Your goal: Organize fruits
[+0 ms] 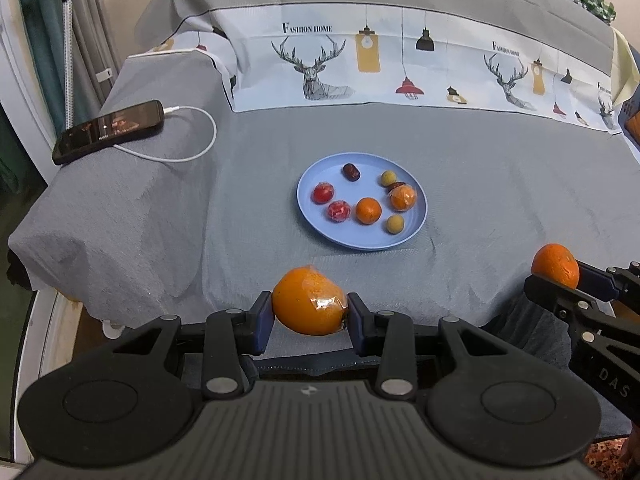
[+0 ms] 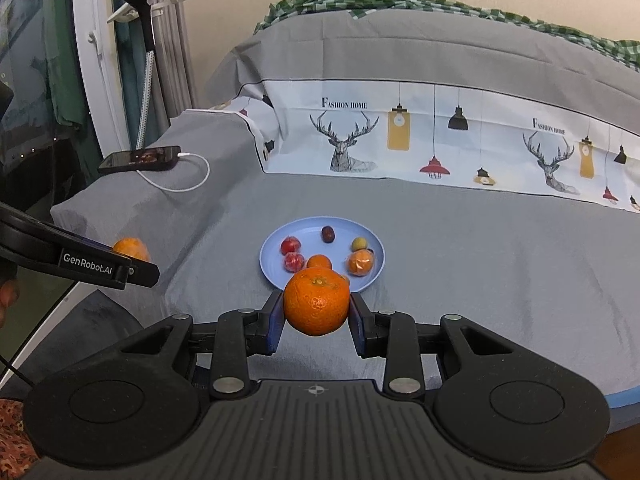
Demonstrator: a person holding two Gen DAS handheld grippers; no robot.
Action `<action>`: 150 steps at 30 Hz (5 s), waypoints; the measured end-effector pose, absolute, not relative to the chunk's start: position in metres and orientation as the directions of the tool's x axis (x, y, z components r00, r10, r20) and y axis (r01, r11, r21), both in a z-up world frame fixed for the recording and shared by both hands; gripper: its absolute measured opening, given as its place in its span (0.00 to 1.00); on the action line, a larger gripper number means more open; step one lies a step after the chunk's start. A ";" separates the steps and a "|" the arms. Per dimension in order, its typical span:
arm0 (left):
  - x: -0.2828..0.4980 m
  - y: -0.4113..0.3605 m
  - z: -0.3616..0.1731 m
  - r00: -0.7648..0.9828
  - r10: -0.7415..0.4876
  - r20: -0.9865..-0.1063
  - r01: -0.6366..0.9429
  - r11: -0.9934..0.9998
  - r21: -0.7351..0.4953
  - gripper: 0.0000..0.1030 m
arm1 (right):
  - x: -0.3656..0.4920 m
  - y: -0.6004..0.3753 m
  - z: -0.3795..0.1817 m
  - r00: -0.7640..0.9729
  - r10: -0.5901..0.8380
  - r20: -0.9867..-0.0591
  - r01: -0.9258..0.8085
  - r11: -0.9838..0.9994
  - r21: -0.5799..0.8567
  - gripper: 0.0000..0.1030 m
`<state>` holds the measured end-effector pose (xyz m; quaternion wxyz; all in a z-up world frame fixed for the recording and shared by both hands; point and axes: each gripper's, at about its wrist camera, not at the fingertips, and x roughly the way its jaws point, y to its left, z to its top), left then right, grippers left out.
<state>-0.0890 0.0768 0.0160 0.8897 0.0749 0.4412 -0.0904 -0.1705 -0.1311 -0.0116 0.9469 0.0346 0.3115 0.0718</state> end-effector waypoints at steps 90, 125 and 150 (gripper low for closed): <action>-0.061 0.062 -0.006 0.658 0.042 -0.752 0.142 0.973 0.179 1.00 | -0.128 -0.096 -0.047 0.803 0.034 -0.595 -0.078 0.996 -0.049 0.99; -0.056 0.059 -0.017 0.634 0.062 -0.771 0.150 0.968 0.202 1.00 | -0.124 -0.097 -0.050 0.800 0.013 -0.599 -0.051 0.998 -0.047 0.99; -0.058 0.059 -0.018 0.631 0.050 -0.774 0.155 0.970 0.189 1.00 | -0.124 -0.099 -0.050 0.799 0.011 -0.601 -0.047 0.998 -0.045 0.99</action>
